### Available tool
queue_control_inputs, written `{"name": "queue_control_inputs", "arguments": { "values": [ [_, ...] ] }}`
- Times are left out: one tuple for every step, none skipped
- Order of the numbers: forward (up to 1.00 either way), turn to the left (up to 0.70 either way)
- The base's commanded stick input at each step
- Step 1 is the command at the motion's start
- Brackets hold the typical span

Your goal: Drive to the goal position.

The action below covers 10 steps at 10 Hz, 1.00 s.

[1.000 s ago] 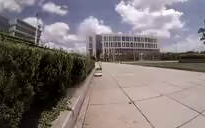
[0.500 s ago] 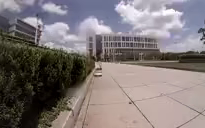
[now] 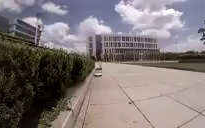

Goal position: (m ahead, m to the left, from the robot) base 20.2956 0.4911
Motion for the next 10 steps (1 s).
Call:
{"name": "queue_control_inputs", "arguments": {
  "values": [
    [0.04, 0.00],
    [0.04, 0.00],
    [0.04, 0.00],
    [0.04, 0.00],
    [0.00, 0.00],
    [0.02, 0.00],
    [0.04, 0.00],
    [0.04, 0.00],
    [0.04, 0.00],
    [0.04, 0.00]
  ]
}}
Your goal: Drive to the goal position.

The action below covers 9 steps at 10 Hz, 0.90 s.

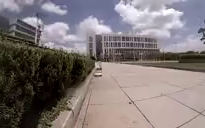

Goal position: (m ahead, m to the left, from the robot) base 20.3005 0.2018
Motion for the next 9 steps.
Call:
{"name": "queue_control_inputs", "arguments": {
  "values": [
    [0.04, 0.00],
    [0.04, 0.00],
    [0.04, 0.00],
    [0.04, 0.00],
    [0.04, 0.00],
    [0.02, 0.00],
    [0.04, 0.00],
    [0.04, 0.00],
    [0.04, 0.00]
  ]
}}
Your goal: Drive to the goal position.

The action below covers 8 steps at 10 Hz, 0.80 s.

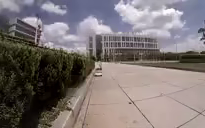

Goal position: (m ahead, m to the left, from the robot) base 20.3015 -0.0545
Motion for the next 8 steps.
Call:
{"name": "queue_control_inputs", "arguments": {
  "values": [
    [0.04, 0.00],
    [0.04, 0.00],
    [0.04, 0.00],
    [0.04, 0.00],
    [0.04, 0.00],
    [0.04, 0.00],
    [0.04, 0.00],
    [0.04, 0.00]
  ]
}}
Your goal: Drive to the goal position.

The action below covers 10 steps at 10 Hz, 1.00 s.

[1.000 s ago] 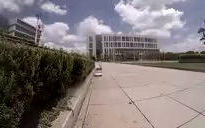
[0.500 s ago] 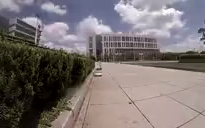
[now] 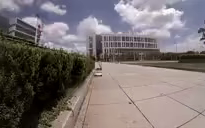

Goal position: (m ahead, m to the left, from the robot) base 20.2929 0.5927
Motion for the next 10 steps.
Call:
{"name": "queue_control_inputs", "arguments": {
  "values": [
    [0.04, 0.00],
    [0.04, 0.00],
    [0.04, 0.00],
    [0.04, 0.00],
    [0.04, 0.00],
    [0.04, 0.00],
    [0.04, 0.00],
    [0.04, 0.00],
    [0.04, 0.00],
    [0.04, 0.00]
  ]
}}
